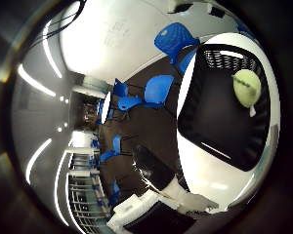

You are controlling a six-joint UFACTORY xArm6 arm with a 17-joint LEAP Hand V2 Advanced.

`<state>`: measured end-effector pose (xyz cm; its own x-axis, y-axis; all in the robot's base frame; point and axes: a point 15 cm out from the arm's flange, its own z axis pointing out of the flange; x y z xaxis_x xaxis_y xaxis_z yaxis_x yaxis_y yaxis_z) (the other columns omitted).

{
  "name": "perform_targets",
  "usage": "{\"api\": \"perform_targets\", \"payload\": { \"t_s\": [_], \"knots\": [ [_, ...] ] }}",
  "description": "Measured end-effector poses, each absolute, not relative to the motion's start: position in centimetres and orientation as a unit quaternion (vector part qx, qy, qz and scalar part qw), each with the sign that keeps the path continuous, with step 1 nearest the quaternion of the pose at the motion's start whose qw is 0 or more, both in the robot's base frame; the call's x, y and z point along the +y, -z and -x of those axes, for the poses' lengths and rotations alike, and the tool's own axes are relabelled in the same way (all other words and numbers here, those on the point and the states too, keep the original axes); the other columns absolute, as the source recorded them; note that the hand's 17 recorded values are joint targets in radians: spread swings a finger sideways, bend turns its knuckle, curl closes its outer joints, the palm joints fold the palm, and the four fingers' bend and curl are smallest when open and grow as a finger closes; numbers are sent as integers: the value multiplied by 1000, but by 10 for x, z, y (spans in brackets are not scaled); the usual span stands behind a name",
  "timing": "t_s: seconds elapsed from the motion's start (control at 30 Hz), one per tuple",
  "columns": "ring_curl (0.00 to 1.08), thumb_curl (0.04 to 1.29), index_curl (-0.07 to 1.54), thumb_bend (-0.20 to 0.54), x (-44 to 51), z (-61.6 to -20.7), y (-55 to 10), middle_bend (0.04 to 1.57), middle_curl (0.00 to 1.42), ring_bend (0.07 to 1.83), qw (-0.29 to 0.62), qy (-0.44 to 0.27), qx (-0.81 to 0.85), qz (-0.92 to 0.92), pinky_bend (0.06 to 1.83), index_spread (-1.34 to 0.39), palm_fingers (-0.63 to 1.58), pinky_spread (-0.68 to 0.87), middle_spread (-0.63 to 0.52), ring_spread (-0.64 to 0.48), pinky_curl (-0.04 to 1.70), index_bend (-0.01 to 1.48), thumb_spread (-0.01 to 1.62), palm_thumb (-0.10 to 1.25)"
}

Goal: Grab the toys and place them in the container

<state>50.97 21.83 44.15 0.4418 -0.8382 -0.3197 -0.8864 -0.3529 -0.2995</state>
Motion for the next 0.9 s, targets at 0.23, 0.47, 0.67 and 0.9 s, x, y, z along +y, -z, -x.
{"api": "perform_targets", "payload": {
  "t_s": [0.23,0.47,0.67,0.9],
  "knots": [
    [220,285,302,-21,135,-488,-477,227,332,410,204,-37,554,806,548,-363,157,553,56,224,383,160,1151,377],
    [222,280,285,-22,35,-476,-487,202,331,389,172,4,591,788,543,-334,143,537,86,229,346,154,1130,367],
    [228,279,275,-21,-59,-458,-450,198,333,390,148,-6,637,756,542,-324,140,524,99,229,324,156,1124,371],
    [232,276,273,-21,-116,-441,-399,196,334,389,124,-10,662,739,534,-319,139,515,100,224,305,158,1128,385]
  ]
}}
